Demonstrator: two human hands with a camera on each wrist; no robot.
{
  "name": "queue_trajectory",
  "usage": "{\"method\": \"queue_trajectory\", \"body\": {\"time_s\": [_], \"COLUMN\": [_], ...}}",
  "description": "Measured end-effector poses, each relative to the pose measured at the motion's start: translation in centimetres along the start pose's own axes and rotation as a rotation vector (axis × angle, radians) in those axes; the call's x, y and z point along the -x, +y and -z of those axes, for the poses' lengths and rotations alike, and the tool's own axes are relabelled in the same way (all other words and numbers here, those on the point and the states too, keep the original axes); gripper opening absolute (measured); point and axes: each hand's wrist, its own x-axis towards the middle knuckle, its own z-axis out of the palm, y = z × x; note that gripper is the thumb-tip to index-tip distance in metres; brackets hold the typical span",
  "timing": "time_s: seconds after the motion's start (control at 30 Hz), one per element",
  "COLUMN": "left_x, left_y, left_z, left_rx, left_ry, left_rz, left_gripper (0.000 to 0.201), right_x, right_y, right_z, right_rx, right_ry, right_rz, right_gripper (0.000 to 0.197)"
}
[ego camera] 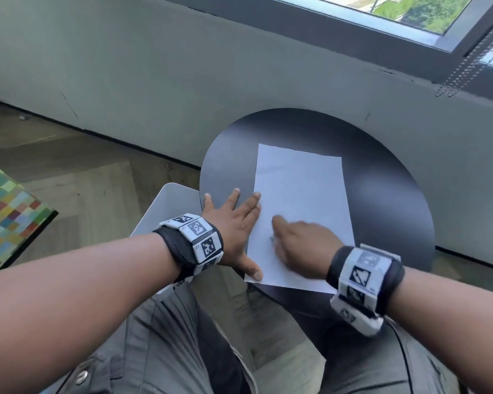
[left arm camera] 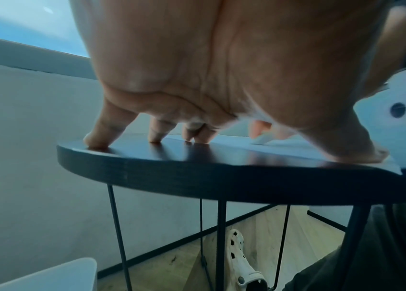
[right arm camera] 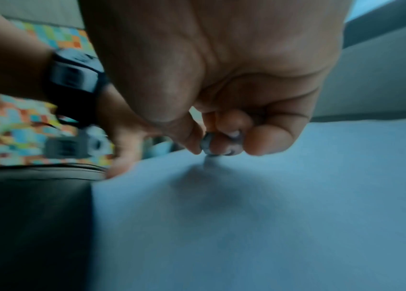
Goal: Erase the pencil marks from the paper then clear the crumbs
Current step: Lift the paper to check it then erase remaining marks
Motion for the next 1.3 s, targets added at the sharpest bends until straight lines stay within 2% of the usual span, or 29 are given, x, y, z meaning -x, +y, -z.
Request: {"method": "queue_trajectory", "body": {"time_s": [0.07,0.13,0.23,0.3,0.37,0.43,0.5,0.53,0.63,0.67,0.73,0.83,0.9,0.97,1.1,1.17,1.3], "left_x": [0.0,0.0,-0.1,-0.1,0.0,0.1,0.1,0.1,-0.1,-0.1,-0.1,0.0,-0.1,-0.1,-0.2,-0.3,-0.3], "left_y": [0.2,0.4,0.5,0.5,0.6,0.8,0.9,0.9,1.1,1.1,1.2,1.4,1.6,1.7,2.1,2.3,2.5], "left_z": [0.4,0.6,0.4,0.5,0.7,1.0,1.2,1.3,1.3,1.4,1.5,1.8,1.9,2.0,2.2,2.3,2.6], "left_rx": [-0.012,-0.025,-0.033,-0.046,-0.048,-0.058,-0.066,-0.069,-0.076,-0.082,-0.081,-0.093,-0.099,-0.105,-0.116,-0.121,-0.120], "left_ry": [-0.025,-0.047,-0.052,-0.061,-0.082,-0.091,-0.097,-0.100,-0.100,-0.103,-0.112,-0.112,-0.106,-0.107,-0.129,-0.135,-0.139], "left_rz": [0.018,0.034,0.035,0.025,0.019,0.023,0.031,0.034,0.035,0.035,0.034,0.032,0.032,0.034,0.041,0.041,0.035], "left_gripper": [0.145,0.145,0.142,0.137,0.131,0.128,0.127,0.128,0.126,0.124,0.120,0.117,0.116,0.117,0.119,0.118,0.117], "right_x": [-1.7,-1.9,1.0,2.4,1.3,-0.1,-0.1,0.6,4.1,4.7,3.6,0.6,-0.6,-0.3,3.4,4.5,2.4], "right_y": [2.4,3.1,-0.6,-1.9,-0.2,3.0,4.0,3.2,-1.7,-2.3,-1.0,3.7,5.6,5.1,0.0,-0.7,4.0], "right_z": [1.2,1.6,0.3,-0.5,-0.2,0.8,1.1,1.0,-0.4,-0.5,-0.3,0.6,1.1,1.2,-1.0,-1.4,0.3], "right_rx": [-0.067,-0.107,-0.072,-0.054,-0.019,-0.053,-0.057,-0.050,-0.077,-0.101,-0.090,-0.153,-0.222,-0.260,-0.162,-0.109,-0.178], "right_ry": [0.045,0.076,0.018,-0.043,-0.020,0.032,0.058,0.054,-0.034,-0.055,-0.022,0.054,0.086,0.076,-0.010,-0.021,0.016], "right_rz": [-0.169,-0.197,0.028,0.115,0.023,-0.181,-0.232,-0.175,0.105,0.113,0.011,-0.281,-0.394,-0.381,-0.096,-0.031,-0.292], "right_gripper": [0.016,0.016,0.020,0.026,0.018,0.014,0.013,0.013,0.036,0.039,0.033,0.021,0.020,0.019,0.022,0.019,0.018]}}
